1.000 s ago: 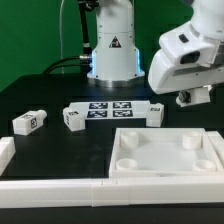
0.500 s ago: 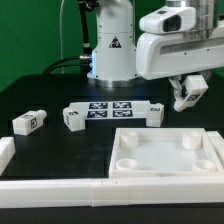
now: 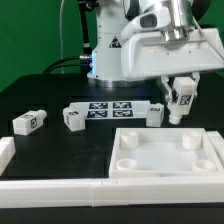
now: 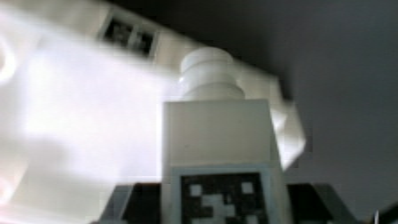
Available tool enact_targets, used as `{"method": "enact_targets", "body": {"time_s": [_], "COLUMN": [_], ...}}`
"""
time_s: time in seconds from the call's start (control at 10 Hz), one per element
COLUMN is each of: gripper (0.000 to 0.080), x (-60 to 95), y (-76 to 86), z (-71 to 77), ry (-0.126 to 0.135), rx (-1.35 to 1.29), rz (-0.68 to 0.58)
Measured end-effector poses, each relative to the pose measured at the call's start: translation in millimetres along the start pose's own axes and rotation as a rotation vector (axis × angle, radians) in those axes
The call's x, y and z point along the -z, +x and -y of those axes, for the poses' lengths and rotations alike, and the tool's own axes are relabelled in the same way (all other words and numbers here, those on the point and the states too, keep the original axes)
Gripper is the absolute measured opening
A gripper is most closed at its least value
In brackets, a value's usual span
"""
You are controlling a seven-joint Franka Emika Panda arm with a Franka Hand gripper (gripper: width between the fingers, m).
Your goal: Assemble one leg
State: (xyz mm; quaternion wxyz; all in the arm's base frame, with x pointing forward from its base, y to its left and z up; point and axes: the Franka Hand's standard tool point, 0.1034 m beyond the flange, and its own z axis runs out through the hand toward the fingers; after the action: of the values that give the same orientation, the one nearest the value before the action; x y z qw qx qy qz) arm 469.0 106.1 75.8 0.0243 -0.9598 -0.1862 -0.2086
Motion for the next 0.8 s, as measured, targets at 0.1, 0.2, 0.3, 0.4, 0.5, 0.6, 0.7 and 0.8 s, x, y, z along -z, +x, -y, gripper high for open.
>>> {"method": "enact_targets", "body": {"time_s": [0.1, 0.2, 0.3, 0.4, 0.5, 0.6, 0.7, 0.8], "gripper": [0.0284, 0.0284, 0.0284, 0.0284, 0.0284, 0.0284, 0.0284, 0.0285], "x": [1.5, -0.3, -6.5, -14.7, -20.8, -20.3, -20.2, -20.4], "y": [3.8, 3.6, 21.0, 41.7, 51.2, 49.1, 47.0, 47.3], "z": [-1.1, -1.7, -9.3, -19.5, -27.9, -25.1, -25.6, -25.6], "ry": [-0.002, 0.000, 0.004, -0.004, -0.010, -0.008, -0.012, -0.012], "rx": [-0.001, 0.002, 0.012, 0.026, 0.042, 0.044, 0.044, 0.044], "rz": [-0.007, 0.002, 0.024, -0.004, -0.013, -0.013, -0.026, -0.026]}}
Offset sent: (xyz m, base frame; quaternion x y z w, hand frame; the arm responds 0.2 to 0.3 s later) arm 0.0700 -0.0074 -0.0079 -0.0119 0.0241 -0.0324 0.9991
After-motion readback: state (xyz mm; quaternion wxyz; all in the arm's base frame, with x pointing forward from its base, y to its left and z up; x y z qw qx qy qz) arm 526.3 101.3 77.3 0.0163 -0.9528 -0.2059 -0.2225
